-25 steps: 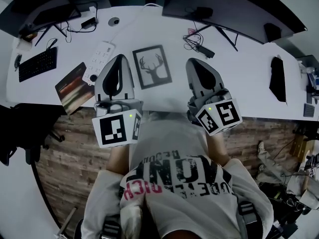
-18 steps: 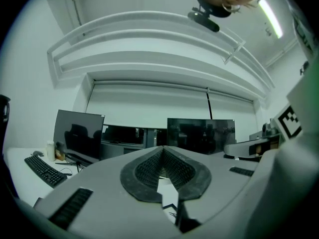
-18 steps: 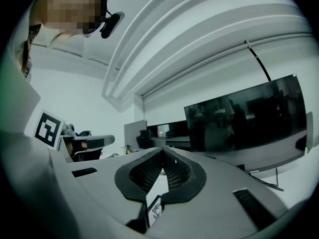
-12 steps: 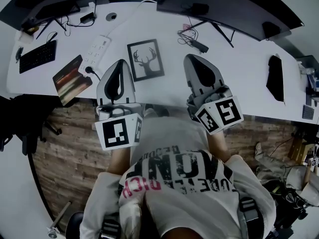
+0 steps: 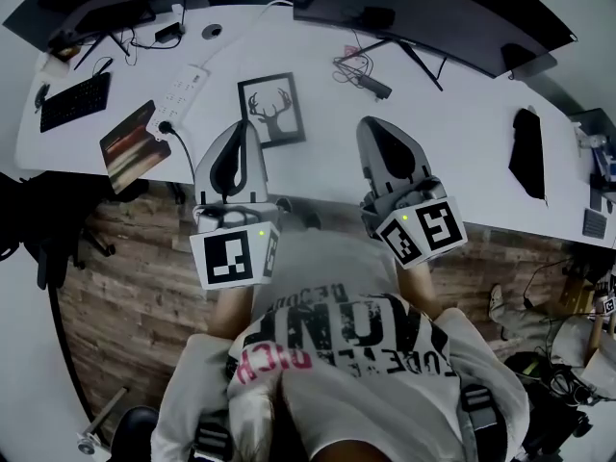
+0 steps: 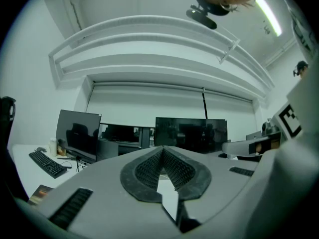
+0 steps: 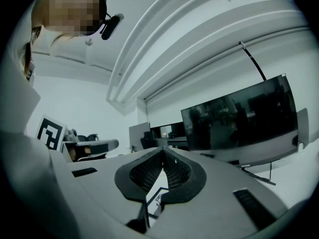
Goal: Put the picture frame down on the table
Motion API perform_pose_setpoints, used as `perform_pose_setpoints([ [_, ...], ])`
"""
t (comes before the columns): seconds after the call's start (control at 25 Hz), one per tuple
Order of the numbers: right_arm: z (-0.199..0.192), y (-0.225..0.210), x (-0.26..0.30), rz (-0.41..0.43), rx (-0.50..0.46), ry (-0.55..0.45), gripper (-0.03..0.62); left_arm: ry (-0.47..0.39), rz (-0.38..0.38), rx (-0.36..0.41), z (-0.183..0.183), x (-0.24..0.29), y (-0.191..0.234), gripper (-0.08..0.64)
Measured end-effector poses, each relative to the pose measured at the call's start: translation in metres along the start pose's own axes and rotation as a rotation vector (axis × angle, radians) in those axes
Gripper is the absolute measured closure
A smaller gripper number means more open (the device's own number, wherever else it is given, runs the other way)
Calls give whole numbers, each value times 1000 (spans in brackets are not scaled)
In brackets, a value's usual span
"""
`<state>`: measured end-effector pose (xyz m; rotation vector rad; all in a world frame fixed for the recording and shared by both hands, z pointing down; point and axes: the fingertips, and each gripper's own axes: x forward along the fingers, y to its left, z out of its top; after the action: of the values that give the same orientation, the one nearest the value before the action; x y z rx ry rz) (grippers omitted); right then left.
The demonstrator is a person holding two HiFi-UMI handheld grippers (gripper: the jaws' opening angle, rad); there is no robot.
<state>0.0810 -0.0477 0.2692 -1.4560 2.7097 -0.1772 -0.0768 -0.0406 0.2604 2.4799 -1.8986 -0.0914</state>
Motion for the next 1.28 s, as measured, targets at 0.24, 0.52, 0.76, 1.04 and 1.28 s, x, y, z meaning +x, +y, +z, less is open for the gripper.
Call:
perform_pose_setpoints([
  [0.24,2,-3,-14,-2,3,-13,592,1,23,-20,-4,-13,-7,558],
  [0.52,-2,-1,-21,18,12,-5,592,13,42,-50,-12,-23,-17,558],
  [0.76,8,0,-20,38,3,-21,591,-8,47,-28,-3,-21,-14,558],
  [1.04,7,-1,-23,38,-11,-15,591,-12,36,-32,-3,-23,-16,558],
  [1.28,7,-1,-24,38,-17,-15,592,-13,27,-45,-2,-23,-21,558],
])
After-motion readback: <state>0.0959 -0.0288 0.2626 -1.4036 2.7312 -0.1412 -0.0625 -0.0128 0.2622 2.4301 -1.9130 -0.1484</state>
